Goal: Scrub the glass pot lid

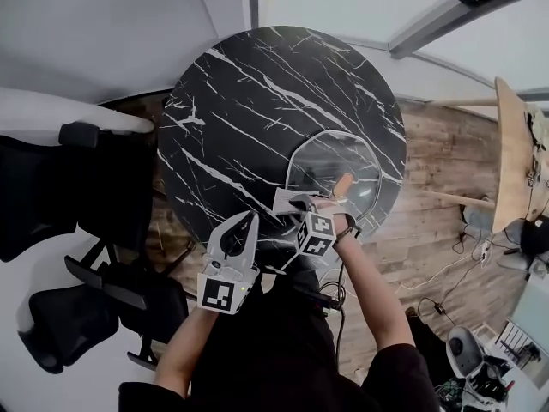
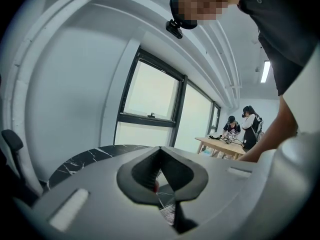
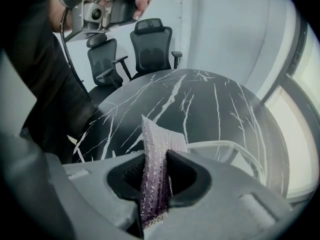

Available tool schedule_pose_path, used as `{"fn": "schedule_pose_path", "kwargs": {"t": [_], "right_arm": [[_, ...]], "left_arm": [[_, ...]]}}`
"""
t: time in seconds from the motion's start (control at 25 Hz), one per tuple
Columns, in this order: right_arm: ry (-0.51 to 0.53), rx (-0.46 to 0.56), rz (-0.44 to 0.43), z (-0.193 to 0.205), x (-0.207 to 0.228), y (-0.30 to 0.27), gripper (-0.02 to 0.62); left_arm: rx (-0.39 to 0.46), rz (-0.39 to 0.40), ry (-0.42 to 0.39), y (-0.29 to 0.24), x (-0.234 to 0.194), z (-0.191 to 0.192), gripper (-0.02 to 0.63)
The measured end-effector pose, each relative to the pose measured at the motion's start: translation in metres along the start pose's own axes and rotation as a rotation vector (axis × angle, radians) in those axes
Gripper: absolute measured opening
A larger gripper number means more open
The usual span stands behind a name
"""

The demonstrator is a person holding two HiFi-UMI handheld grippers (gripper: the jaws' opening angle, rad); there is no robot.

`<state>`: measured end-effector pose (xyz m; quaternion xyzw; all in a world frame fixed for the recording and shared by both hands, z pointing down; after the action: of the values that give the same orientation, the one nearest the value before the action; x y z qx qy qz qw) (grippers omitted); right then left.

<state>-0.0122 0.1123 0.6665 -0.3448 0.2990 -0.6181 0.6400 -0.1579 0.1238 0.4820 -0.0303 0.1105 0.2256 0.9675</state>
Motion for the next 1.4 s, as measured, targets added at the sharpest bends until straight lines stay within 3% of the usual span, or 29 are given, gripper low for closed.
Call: {"fn": "schedule_pose_path", "kwargs": {"t": [0.32, 0.64, 0.84, 1.12, 1.28, 1.4], "right_arm": [[-0.033, 0.03, 0.015, 0.016, -0.032, 0.005, 0.08], [-0.215, 0.07, 0.031, 0.033, -0.063, 0.013, 0.077], [-0.43, 0.206, 0.039, 0.045, -0.071, 0.023, 0.075], [-0.539, 0.31, 0.048, 0.05, -0.066, 0.035, 0.074], [-0.794, 0.427, -0.017, 0.051, -0.055, 0.053, 0.071], [-0.82, 0.513, 0.022, 0.049, -0.053, 0.071, 0.071]], "left_arm": [[0.006, 0.036, -0.004, -0.011, 0.016, 0.001, 0.003], [-0.007, 0.092, 0.005, -0.021, 0.033, 0.006, 0.003], [-0.015, 0.137, 0.012, -0.026, 0.044, 0.008, 0.003], [-0.02, 0.182, 0.015, -0.037, 0.055, 0.005, 0.003], [-0.024, 0.209, 0.027, -0.043, 0.062, 0.001, 0.003], [-0.031, 0.237, 0.027, -0.049, 0.065, -0.001, 0.003]]}}
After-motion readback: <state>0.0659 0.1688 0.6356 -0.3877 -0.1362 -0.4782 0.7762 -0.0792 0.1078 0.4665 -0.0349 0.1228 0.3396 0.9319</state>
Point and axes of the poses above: the fingertips, and each gripper's own axes: y backward along the fingers, x to its right, z out of its underside, the point moved 7 cm from there along y, backward along the fingers, and after that the axes turned 13 degrees about x, right-handed, at the moved point
